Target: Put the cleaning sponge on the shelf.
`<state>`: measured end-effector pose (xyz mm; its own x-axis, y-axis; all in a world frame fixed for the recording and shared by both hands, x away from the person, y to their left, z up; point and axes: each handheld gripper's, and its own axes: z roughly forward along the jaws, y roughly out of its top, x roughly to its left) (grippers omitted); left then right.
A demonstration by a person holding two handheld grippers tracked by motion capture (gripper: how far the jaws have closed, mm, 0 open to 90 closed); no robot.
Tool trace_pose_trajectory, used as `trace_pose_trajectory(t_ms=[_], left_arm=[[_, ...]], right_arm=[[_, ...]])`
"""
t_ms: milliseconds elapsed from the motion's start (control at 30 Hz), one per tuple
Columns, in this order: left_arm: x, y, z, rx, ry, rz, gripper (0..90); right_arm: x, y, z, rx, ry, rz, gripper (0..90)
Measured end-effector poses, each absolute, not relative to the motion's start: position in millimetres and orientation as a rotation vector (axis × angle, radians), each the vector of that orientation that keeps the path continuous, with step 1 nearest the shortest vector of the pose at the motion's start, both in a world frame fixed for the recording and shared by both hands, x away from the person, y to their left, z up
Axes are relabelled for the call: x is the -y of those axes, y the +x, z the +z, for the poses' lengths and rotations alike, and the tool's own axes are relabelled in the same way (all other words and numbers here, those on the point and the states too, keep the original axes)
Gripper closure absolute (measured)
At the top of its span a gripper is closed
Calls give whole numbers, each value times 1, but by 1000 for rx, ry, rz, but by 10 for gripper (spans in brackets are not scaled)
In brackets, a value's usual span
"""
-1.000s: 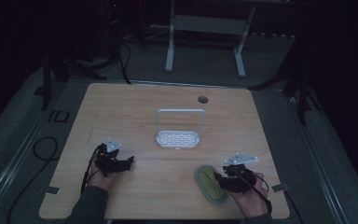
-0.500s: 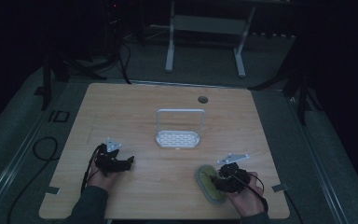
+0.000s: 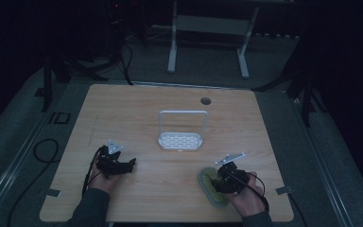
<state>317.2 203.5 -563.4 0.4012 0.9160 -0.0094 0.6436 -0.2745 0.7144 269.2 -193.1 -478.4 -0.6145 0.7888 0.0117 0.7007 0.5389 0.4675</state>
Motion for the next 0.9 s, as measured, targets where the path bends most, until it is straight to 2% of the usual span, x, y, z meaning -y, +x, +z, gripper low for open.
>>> trace_pose_trajectory(t_ms=[333,900], left_arm=[[-203,317,-563,-1326,2018,546,157],[-203,317,-563,-1326,2018,546,157]], right_arm=[[191,274,-481,-2614,1276,602,589],[189,289,-483,-2732,1281,485,650]])
